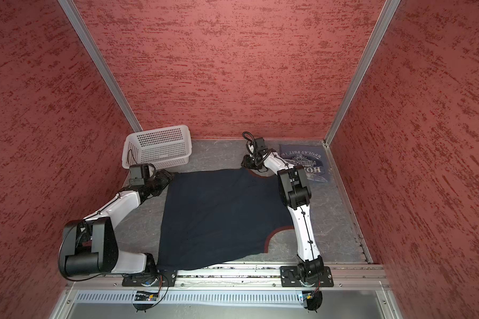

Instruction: Fold and stack the tank tops

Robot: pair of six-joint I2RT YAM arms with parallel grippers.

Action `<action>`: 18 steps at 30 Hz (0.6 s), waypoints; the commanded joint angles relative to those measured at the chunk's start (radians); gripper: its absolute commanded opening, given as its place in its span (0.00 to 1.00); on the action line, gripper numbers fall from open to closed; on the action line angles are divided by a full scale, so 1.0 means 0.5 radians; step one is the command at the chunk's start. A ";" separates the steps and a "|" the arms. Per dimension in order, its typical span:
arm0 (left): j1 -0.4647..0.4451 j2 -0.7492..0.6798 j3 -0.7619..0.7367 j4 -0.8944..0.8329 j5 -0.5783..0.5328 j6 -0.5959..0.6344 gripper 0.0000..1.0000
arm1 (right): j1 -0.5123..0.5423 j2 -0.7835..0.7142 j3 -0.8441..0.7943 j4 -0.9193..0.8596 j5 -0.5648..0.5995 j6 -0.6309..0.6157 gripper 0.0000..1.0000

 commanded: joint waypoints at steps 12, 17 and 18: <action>-0.145 0.382 0.329 -0.137 0.051 0.135 0.75 | -0.066 -0.552 -0.818 0.345 0.425 -0.030 0.00; -0.439 0.546 0.570 -0.235 -0.094 0.174 0.73 | -0.171 -0.934 -1.323 0.483 0.610 0.041 0.00; -0.496 0.579 0.632 -0.262 -0.142 0.189 0.73 | -0.197 -0.990 -1.394 0.504 0.630 0.056 0.00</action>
